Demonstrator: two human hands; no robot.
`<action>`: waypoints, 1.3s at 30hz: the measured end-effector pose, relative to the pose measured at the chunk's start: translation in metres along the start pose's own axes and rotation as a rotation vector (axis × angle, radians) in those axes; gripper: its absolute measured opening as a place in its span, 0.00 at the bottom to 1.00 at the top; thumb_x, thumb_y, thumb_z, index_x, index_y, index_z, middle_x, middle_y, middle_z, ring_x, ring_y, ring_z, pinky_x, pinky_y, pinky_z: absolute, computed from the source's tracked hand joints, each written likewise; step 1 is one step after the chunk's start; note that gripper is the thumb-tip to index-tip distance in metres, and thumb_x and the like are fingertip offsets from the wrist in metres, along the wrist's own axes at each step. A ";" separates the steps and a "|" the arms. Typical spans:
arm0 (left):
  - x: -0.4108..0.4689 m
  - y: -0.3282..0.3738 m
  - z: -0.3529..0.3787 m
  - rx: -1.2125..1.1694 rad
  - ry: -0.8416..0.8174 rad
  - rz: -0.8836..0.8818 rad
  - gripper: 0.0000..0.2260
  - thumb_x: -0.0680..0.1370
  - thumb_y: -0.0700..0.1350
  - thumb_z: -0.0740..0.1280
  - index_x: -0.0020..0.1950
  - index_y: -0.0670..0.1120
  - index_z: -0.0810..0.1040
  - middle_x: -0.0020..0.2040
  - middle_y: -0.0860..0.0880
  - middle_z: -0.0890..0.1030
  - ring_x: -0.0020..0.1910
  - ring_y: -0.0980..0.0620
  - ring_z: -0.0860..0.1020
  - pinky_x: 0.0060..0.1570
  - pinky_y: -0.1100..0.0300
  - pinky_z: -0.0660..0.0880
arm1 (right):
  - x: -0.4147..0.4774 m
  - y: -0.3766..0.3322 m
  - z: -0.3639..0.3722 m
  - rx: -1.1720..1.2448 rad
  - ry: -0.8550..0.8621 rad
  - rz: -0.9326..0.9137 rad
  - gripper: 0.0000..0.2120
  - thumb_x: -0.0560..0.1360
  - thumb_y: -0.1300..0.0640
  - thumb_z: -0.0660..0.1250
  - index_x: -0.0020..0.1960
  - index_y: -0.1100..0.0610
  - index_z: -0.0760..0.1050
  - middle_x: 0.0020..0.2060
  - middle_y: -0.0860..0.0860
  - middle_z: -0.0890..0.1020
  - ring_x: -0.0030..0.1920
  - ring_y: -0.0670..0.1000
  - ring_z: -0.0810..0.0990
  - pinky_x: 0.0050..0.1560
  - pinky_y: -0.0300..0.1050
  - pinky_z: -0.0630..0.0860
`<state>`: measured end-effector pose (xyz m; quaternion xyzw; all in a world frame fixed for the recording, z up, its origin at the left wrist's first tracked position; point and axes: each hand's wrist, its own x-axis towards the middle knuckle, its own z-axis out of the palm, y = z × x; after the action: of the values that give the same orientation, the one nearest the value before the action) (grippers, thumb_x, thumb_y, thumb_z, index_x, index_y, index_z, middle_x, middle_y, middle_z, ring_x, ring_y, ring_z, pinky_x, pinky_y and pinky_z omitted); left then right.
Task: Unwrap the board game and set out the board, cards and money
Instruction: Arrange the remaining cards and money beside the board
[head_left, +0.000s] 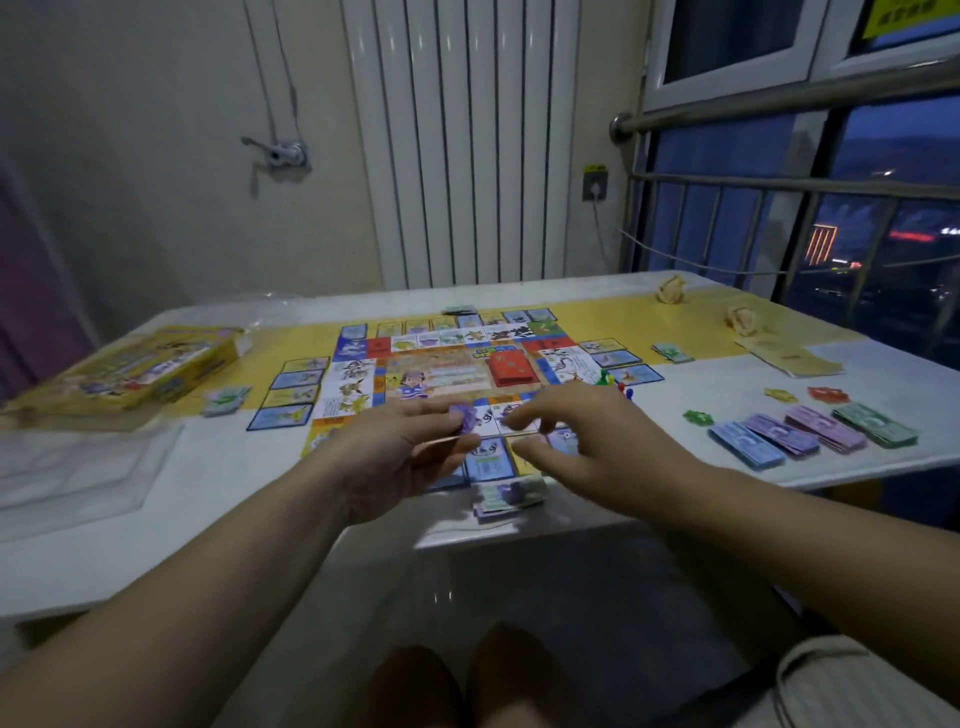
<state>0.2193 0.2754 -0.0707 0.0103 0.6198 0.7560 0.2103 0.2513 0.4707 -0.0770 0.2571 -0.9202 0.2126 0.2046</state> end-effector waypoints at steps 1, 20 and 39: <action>0.001 -0.001 0.004 0.017 -0.019 0.000 0.05 0.77 0.36 0.64 0.50 0.42 0.79 0.36 0.46 0.83 0.34 0.57 0.82 0.34 0.66 0.78 | 0.005 -0.005 -0.005 0.096 0.008 0.064 0.14 0.75 0.49 0.68 0.59 0.51 0.78 0.47 0.41 0.80 0.44 0.39 0.76 0.42 0.30 0.70; 0.069 0.045 0.026 0.129 -0.062 0.140 0.06 0.73 0.33 0.68 0.47 0.42 0.77 0.38 0.46 0.83 0.39 0.50 0.82 0.37 0.63 0.77 | 0.087 0.044 -0.032 1.195 -0.270 0.738 0.02 0.69 0.64 0.70 0.41 0.62 0.78 0.31 0.53 0.81 0.30 0.46 0.80 0.29 0.32 0.74; 0.156 0.032 0.107 -0.214 -0.055 -0.105 0.08 0.80 0.33 0.59 0.46 0.37 0.77 0.35 0.40 0.80 0.33 0.52 0.80 0.35 0.61 0.81 | 0.090 0.137 -0.042 0.460 -0.030 0.522 0.05 0.71 0.58 0.73 0.40 0.48 0.80 0.36 0.46 0.84 0.37 0.40 0.82 0.41 0.34 0.78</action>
<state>0.0967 0.4219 -0.0547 -0.0240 0.5291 0.8053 0.2664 0.1152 0.5636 -0.0380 0.0557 -0.8859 0.4557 0.0665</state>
